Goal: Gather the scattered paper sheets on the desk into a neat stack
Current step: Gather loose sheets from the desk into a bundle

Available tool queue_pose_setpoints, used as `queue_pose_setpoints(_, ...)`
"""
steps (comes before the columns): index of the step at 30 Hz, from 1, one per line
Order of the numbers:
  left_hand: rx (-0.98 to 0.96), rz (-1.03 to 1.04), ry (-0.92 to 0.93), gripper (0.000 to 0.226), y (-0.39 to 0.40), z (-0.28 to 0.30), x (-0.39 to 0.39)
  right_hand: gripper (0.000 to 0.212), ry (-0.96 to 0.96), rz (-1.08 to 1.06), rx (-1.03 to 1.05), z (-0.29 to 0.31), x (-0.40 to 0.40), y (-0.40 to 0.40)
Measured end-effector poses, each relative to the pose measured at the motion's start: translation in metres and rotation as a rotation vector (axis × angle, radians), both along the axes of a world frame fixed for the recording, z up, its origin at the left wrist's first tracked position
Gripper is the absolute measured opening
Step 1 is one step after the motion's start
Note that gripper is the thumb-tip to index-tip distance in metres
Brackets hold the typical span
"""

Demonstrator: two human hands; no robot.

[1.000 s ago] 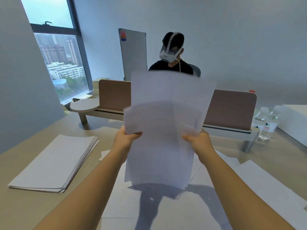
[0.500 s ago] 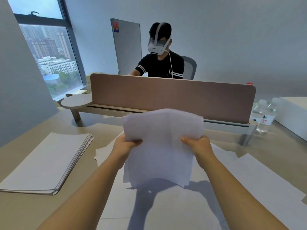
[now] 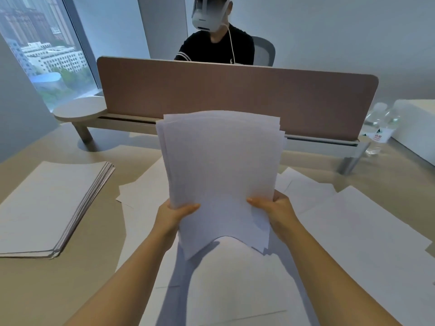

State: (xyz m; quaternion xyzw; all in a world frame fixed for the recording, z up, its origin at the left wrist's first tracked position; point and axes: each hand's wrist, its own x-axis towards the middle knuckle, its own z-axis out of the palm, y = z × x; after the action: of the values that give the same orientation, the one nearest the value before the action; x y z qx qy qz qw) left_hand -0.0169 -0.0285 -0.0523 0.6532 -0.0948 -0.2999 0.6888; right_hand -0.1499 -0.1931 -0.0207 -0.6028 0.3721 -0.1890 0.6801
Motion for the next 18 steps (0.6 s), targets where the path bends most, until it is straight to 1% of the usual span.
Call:
queue_pose_setpoints(1, -0.007, 0.012, -0.015, 0.048, -0.003, 0.004, 0.000, 0.025, -0.019, 0.006, -0.017, 0.004, 0.001, -0.001)
queue_pose_setpoints(4, 0.013, 0.052, -0.085, 0.043, -0.004, 0.016, 0.005, 0.027, -0.042, -0.019, -0.086, 0.014, 0.000, -0.004)
queue_pose_setpoints(6, 0.000, 0.072, -0.102, 0.034, -0.003, 0.025, 0.008, 0.024, -0.062, -0.054, -0.102, 0.019, 0.000, -0.004)
queue_pose_setpoints(8, -0.033, 0.091, -0.099, 0.032, -0.005, 0.033, 0.010, 0.018, -0.082, -0.070, -0.091, 0.025, 0.003, -0.003)
queue_pose_setpoints(10, -0.037, 0.085, -0.121, 0.034, -0.004, 0.042, 0.012, 0.016, -0.113, -0.062, -0.072, 0.031, 0.004, -0.003)
queue_pose_setpoints(12, -0.045, 0.059, -0.128, 0.036, -0.002, 0.047, 0.015, 0.020, -0.125, -0.031, -0.081, 0.035, 0.002, -0.005)
queue_pose_setpoints(16, -0.034, 0.047, -0.150, 0.027, 0.004, 0.049, 0.018, 0.034, -0.097, -0.005, -0.109, 0.038, -0.003, -0.010)
queue_pose_setpoints(18, -0.039, 0.035, -0.174, 0.029, 0.003, 0.058, 0.018, 0.030, -0.111, -0.008, -0.101, 0.044, -0.001, -0.010)
